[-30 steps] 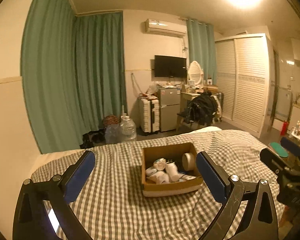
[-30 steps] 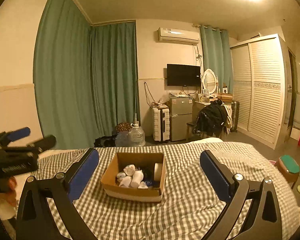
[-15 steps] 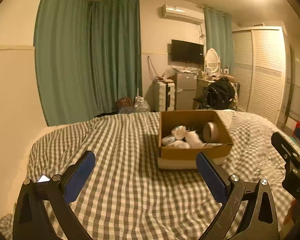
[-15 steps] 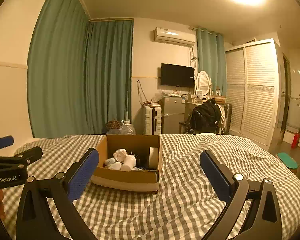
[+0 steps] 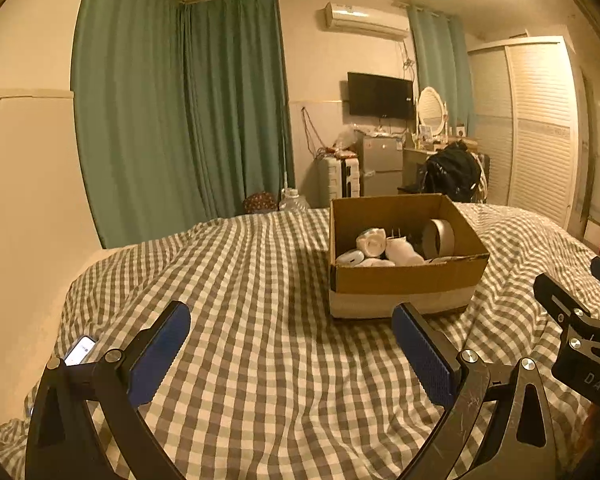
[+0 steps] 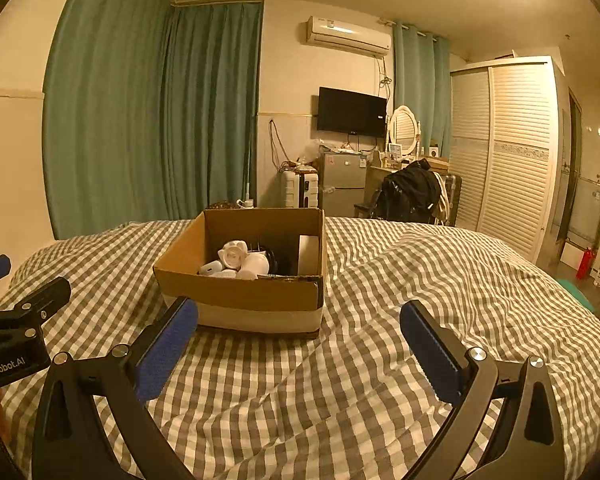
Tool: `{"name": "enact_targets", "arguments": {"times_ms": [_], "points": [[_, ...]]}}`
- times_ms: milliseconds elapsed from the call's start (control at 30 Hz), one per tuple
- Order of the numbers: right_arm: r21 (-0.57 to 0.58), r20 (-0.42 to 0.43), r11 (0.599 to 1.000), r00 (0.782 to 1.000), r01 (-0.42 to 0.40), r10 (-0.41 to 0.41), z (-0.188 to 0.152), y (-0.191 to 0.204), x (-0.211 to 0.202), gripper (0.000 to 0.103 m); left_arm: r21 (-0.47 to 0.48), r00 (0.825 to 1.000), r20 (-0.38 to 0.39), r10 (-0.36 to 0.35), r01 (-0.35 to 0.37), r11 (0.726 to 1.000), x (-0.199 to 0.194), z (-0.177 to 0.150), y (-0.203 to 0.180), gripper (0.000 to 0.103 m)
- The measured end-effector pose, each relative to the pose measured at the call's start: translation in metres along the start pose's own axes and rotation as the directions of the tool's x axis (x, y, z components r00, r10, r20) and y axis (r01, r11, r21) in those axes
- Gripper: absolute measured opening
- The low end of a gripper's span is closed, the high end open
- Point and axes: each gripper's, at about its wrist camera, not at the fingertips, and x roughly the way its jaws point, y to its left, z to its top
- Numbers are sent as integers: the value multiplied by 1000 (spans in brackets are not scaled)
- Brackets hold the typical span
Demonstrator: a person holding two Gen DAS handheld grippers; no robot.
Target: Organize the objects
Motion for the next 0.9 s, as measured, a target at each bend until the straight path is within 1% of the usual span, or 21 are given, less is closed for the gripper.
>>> {"name": "enact_targets", "arguments": {"times_ms": [233,467,900], "points": [[-38,17,999,1000,9,-8,0,7,-9,102,7,1000,9,-3,3,1000,-5,1,-1,103],[-31,9,999,1000,12,-12,-1,5,-8,101,-10,1000,1,-5,5,1000,-6,1,1,103],[-25,-5,1000,1000,10,-10,-3,6,-5,102,-3,1000,-11,-9,9,1000,-4,0,0,103]]}}
